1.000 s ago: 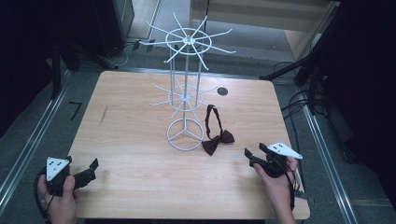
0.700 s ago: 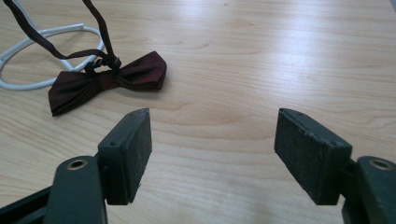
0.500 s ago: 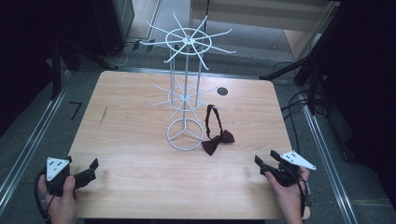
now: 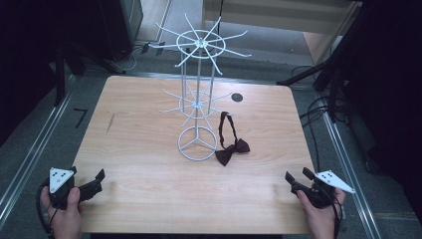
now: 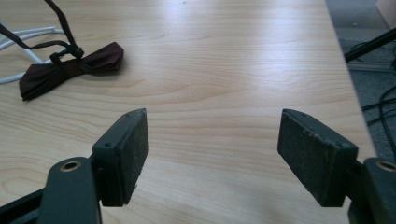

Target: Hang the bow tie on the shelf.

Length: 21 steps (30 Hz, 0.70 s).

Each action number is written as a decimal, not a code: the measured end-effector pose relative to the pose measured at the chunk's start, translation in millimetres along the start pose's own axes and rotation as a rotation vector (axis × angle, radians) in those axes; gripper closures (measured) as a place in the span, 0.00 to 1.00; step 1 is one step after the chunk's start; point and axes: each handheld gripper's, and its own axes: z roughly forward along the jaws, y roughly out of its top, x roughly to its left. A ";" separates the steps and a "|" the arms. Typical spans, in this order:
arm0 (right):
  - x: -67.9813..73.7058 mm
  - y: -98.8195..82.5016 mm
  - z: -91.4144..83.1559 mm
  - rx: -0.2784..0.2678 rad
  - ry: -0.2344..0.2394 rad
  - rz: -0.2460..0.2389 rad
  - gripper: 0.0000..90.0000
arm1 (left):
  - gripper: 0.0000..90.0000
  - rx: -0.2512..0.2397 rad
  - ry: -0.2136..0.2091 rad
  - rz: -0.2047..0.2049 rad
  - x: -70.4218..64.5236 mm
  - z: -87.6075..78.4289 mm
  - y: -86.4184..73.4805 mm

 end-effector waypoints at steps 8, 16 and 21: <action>-14.4 -6.5 -13.4 -0.012 -0.031 0.011 0.28 | 0.09 0.002 -0.004 0.002 -0.2 -0.2 -0.1; -29.1 -15.7 -29.1 -0.032 -0.067 0.031 0.28 | 0.09 0.001 -0.004 0.003 -0.3 -0.2 -0.2; -35.4 -23.5 -36.2 -0.068 -0.086 0.056 0.28 | 0.09 0.003 -0.005 0.003 -0.1 -0.2 -0.1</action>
